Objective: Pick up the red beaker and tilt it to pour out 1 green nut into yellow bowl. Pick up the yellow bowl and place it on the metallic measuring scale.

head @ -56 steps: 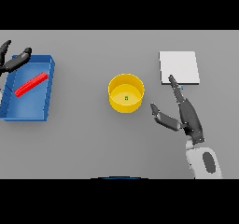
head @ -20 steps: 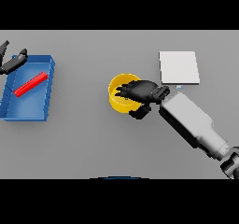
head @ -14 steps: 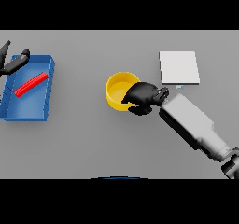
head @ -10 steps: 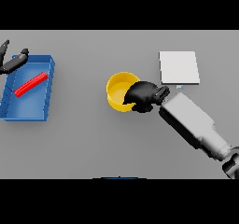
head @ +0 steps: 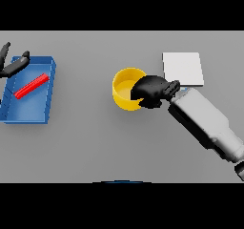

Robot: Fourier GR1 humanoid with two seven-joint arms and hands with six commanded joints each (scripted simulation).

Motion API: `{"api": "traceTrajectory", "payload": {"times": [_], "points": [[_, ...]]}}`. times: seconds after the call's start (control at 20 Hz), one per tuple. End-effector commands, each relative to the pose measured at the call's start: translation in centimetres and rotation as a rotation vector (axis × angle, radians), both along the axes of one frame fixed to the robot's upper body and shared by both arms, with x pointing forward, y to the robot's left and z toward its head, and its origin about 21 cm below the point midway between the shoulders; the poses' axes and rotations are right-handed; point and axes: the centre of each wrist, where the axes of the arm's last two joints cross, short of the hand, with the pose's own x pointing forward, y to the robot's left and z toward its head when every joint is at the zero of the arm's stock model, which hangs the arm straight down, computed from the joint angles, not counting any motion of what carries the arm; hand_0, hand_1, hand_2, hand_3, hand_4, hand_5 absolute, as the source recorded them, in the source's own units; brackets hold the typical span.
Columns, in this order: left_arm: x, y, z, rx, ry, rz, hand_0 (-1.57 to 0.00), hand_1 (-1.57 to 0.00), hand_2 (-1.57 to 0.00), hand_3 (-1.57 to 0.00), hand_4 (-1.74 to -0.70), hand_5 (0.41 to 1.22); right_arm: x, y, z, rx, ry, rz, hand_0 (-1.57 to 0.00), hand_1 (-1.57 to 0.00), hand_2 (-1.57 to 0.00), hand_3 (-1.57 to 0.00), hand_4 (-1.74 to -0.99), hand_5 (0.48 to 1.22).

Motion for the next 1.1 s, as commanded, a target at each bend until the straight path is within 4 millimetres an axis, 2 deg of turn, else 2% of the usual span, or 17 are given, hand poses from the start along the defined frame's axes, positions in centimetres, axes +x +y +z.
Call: {"api": "traceTrajectory", "payload": {"times": [0.0,0.15,0.3,0.45,0.55,0.7,0.85,1.05], "points": [[0.1,0.1,0.5,-0.004,-0.007,0.001,0.00,0.00,0.00,0.00,-0.77,0.705,0.1,0.0,0.7,-0.007,-0.016,-0.020,-1.55,-1.55,-1.48,-1.16,-1.734,1.216],[0.2,0.1,0.3,-0.025,-0.002,-0.009,0.00,0.00,0.00,0.00,-0.78,0.702,-0.3,-0.8,1.8,-0.017,-0.050,-0.046,-1.56,-1.56,-1.43,-1.22,-1.737,1.219],[0.2,0.1,0.7,-0.049,-0.017,-0.011,0.00,0.00,0.00,0.00,-0.80,0.702,-1.1,-1.6,2.4,-0.021,-0.066,-0.064,-1.57,-1.57,-1.49,-1.18,-1.739,1.219],[0.2,0.1,0.9,-0.053,-0.002,-0.003,0.00,0.00,0.00,0.00,-0.81,0.703,-0.8,-2.9,3.5,-0.019,-0.098,-0.116,-1.53,-1.57,-1.52,-1.18,-1.740,1.220],[-0.2,0.5,0.8,-0.068,0.003,0.006,0.00,0.00,0.00,0.00,-0.82,0.717,-0.2,-4.2,4.1,-0.013,-0.135,-0.167,-1.54,-1.57,-1.49,-1.18,-1.740,1.220],[-0.5,0.2,1.2,-0.063,-0.003,0.013,0.00,0.00,0.00,0.00,-0.83,0.733,1.3,-5.9,5.3,0.012,-0.195,-0.221,-1.56,-1.57,-1.53,-1.16,-1.741,1.221],[-0.5,-0.4,1.0,-0.070,0.005,0.018,0.00,0.00,0.00,0.00,-0.84,0.739,2.6,-8.0,5.5,0.015,-0.231,-0.284,-1.56,-1.57,-1.54,-1.15,-1.741,1.221],[-0.4,0.3,1.6,-0.063,0.018,0.034,0.00,0.00,0.00,0.00,-0.85,0.760,4.3,-9.7,4.7,0.013,-0.247,-0.361,-1.57,-1.57,-1.55,-1.15,-1.741,1.221]]}}
